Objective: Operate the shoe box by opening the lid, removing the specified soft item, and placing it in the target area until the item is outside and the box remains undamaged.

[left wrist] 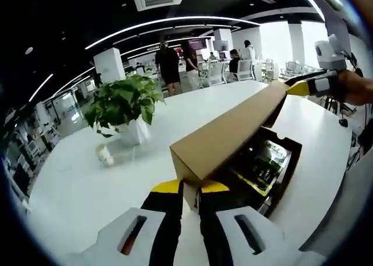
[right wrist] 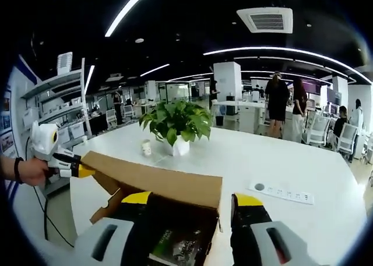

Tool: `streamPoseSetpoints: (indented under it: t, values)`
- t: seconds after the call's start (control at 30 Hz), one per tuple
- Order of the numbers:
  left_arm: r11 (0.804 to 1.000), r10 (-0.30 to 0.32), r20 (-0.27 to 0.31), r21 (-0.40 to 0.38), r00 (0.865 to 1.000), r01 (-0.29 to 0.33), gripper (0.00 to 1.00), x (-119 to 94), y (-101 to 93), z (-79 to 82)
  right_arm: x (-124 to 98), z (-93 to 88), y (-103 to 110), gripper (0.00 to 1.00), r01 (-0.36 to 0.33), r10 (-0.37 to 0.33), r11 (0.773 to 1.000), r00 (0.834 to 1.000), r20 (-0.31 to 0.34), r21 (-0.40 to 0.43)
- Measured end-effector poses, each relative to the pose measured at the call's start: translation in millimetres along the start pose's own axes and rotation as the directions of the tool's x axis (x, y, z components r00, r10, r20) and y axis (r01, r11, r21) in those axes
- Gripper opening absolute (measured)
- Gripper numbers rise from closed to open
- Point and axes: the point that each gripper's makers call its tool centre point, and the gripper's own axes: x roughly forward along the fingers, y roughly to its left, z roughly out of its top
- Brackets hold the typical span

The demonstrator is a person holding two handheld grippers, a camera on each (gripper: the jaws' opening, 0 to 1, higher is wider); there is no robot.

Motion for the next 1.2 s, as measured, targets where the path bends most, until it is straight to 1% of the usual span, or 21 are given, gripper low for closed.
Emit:
streamPoseSetpoints:
  t: [0.1, 0.2, 0.27, 0.33, 0.4, 0.43, 0.47, 0.53, 0.6, 0.83, 0.97, 1.07, 1.2]
  values:
    - [1.000, 0.001, -0.001, -0.007, 1.000, -0.001, 0.07, 0.8, 1.3, 1.3, 0.1, -4.2, -1.1, 0.50, 0.003, -0.003, 1.000, 1.000, -0.003, 0.003]
    - [1.000, 0.000, -0.001, -0.012, 1.000, 0.000, 0.06, 1.5, 2.2, 2.1, 1.4, -13.3, -5.7, 0.48, 0.025, -0.025, 1.000, 0.999, -0.030, -0.008]
    - [1.000, -0.001, -0.001, -0.010, 1.000, 0.001, 0.06, 2.5, 2.9, 2.1, 2.9, -17.8, -7.6, 0.46, 0.029, -0.028, 1.000, 0.999, -0.041, 0.002]
    - [1.000, -0.003, 0.000, -0.012, 1.000, 0.003, 0.06, 2.5, 3.3, 2.6, 4.2, -24.0, -12.8, 0.43, 0.051, -0.050, 0.999, 0.997, -0.061, 0.013]
    - [1.000, -0.004, -0.001, -0.014, 1.000, 0.004, 0.06, 2.8, 3.6, 3.0, 6.1, -27.5, -18.0, 0.40, 0.066, -0.064, 0.997, 0.996, -0.063, 0.034]
    - [1.000, -0.005, -0.001, -0.014, 1.000, 0.005, 0.06, 3.1, 3.8, 3.3, 6.3, -32.5, -22.6, 0.38, 0.089, -0.084, 0.994, 0.993, -0.081, 0.064]
    - [1.000, -0.005, -0.001, -0.013, 1.000, 0.005, 0.06, 3.2, 4.0, 3.6, 6.3, -36.3, -26.5, 0.35, 0.107, -0.099, 0.991, 0.990, -0.096, 0.075]
    - [1.000, -0.007, -0.001, -0.014, 1.000, 0.007, 0.06, 3.4, 4.8, 4.4, 8.1, -38.9, -32.8, 0.31, 0.128, -0.119, 0.986, 0.989, -0.090, 0.106]
    - [1.000, -0.009, -0.001, -0.015, 1.000, 0.009, 0.06, 3.7, 5.3, 5.0, 10.7, -40.6, -34.4, 0.28, 0.124, -0.114, 0.983, 0.990, -0.083, 0.136]
    - [1.000, -0.010, -0.001, -0.029, 1.000, 0.010, 0.06, 6.5, 8.1, 7.8, 26.7, -48.0, -36.9, 0.24, 0.128, -0.115, 0.984, 0.988, -0.106, 0.120]
    - [1.000, -0.012, -0.001, -0.029, 1.000, 0.012, 0.06, 7.8, 9.6, 9.0, 35.6, -55.1, -39.3, 0.20, 0.140, -0.120, 0.978, 0.984, -0.128, 0.154]
    - [0.999, -0.014, -0.001, -0.029, 1.000, 0.014, 0.06, 8.9, 10.8, 9.6, 41.4, -57.7, -40.6, 0.17, 0.147, -0.125, 0.974, 0.984, -0.130, 0.175]
    - [0.999, -0.016, -0.001, -0.031, 1.000, 0.015, 0.06, 10.6, 12.8, 10.6, 50.3, -64.4, -41.8, 0.13, 0.155, -0.129, 0.973, 0.980, -0.151, 0.173]
